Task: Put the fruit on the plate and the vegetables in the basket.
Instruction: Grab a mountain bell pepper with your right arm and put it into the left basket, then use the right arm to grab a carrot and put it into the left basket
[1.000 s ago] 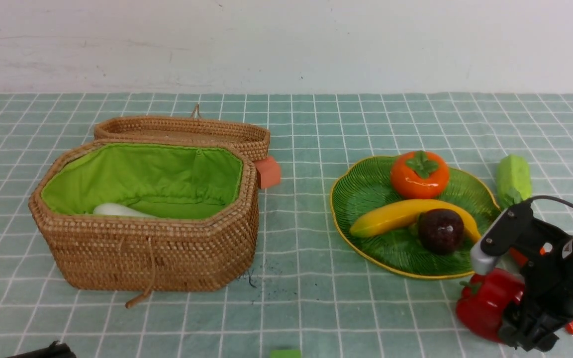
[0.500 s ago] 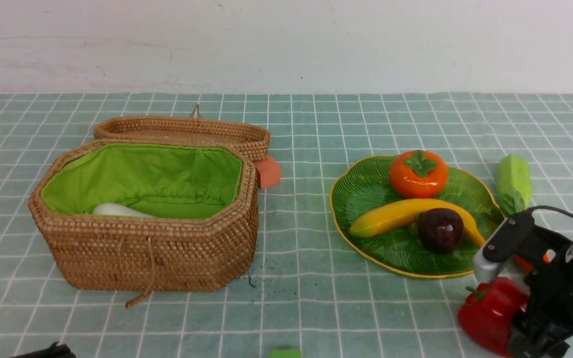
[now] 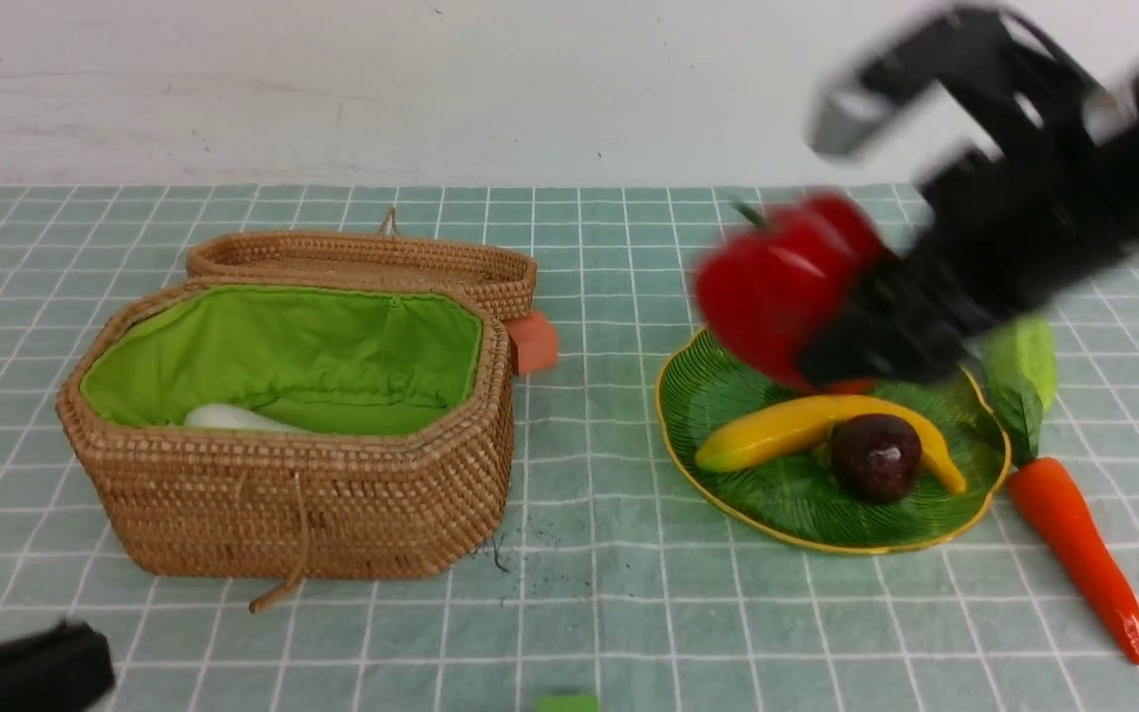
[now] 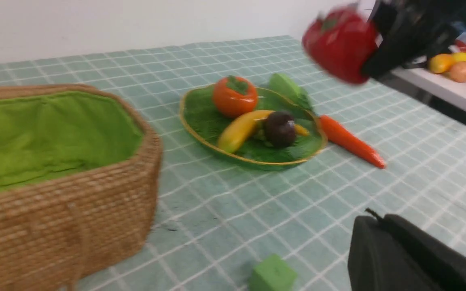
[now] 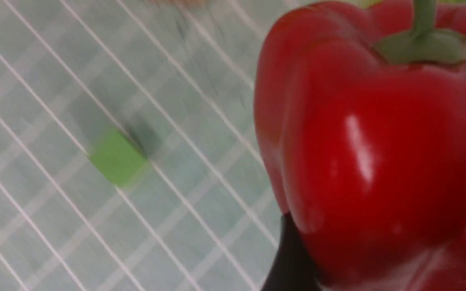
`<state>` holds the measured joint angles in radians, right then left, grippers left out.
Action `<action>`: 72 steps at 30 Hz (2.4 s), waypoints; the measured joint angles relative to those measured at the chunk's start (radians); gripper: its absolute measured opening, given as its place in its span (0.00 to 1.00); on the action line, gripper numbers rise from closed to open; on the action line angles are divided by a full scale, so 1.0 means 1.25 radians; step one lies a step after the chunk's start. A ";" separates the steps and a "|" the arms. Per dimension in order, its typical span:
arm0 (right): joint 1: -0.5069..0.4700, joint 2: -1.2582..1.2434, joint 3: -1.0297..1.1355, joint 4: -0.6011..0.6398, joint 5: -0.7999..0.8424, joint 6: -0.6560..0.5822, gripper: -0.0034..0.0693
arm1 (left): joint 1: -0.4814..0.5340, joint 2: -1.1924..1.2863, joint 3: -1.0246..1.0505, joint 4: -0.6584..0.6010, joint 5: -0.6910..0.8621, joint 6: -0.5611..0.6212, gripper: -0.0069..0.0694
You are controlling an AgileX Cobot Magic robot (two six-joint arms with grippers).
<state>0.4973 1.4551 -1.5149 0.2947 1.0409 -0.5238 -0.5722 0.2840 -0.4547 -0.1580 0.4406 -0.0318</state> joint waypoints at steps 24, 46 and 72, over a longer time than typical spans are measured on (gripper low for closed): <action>0.200 0.627 -0.534 0.031 -0.279 -0.099 0.96 | 0.024 0.010 -0.034 0.482 0.065 -0.552 0.07; 0.061 0.161 -0.295 -0.372 0.165 0.459 0.03 | 0.024 0.017 -0.034 -0.131 0.025 0.104 0.07; -0.475 0.252 0.386 -0.092 -0.387 0.241 0.72 | 0.024 0.017 -0.034 -0.399 0.035 0.465 0.07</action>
<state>-0.0963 1.7697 -1.0322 0.1795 0.5575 -0.2228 -0.5416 0.3047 -0.4969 -0.6569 0.4850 0.5500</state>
